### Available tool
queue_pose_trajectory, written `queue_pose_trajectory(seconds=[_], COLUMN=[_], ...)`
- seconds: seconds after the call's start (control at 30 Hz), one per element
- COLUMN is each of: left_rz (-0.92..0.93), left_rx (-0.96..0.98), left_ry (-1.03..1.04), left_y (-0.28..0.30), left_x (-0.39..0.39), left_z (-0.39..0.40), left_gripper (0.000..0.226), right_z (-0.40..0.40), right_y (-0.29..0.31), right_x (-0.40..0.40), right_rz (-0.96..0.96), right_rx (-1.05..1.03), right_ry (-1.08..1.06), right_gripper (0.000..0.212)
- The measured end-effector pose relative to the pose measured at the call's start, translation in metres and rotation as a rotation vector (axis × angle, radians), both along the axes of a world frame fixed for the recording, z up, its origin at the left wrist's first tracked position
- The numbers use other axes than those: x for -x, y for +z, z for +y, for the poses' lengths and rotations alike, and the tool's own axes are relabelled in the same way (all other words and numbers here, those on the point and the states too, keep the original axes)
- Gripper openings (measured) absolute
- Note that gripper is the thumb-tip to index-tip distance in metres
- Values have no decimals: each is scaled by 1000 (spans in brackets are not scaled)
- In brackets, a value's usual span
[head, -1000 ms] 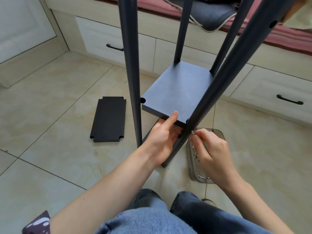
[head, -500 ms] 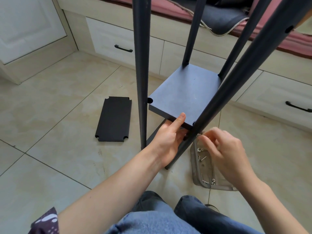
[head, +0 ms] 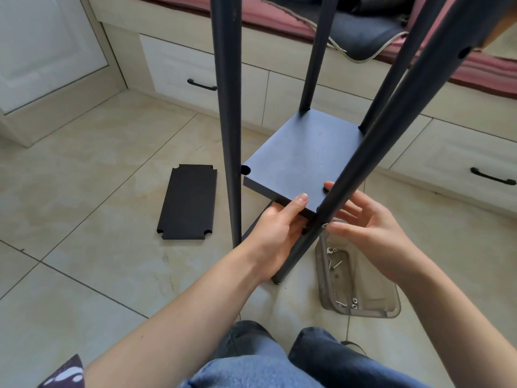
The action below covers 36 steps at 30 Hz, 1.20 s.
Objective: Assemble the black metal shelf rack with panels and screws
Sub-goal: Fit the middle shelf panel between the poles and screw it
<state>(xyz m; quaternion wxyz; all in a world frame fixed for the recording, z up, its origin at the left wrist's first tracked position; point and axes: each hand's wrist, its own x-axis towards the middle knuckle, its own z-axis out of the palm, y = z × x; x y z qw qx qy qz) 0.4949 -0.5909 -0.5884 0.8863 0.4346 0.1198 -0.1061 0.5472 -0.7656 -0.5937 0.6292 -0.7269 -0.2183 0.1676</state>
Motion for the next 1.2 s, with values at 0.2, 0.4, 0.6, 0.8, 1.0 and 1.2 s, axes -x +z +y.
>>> queue_pose_trajectory(seconds=[0.2, 0.4, 0.6, 0.8, 1.0, 1.2], left_rz=[73, -515, -705, -715, -750, -758], left_rx=[-404, -1399, -1820, -1748, -1771, -1788], left_ry=[-2, 361, -185, -335, -225, -188], left_y=[3, 4, 18, 18, 7, 3], left_x=[10, 27, -13, -30, -25, -24], left_z=[9, 18, 23, 25, 21, 19], left_gripper=[28, 30, 83, 86, 75, 76], right_z=[4, 4, 0, -5, -9, 13], right_y=[4, 4, 6, 10, 4, -1], right_x=[1, 0, -4, -10, -17, -28], right_rz=[-8, 38, 103, 150, 320, 656], right_rx=[11, 2, -41, -33, -134, -341], right_ry=[-34, -44, -40, -4, -173, -185], right_gripper=[57, 60, 63, 54, 48, 31])
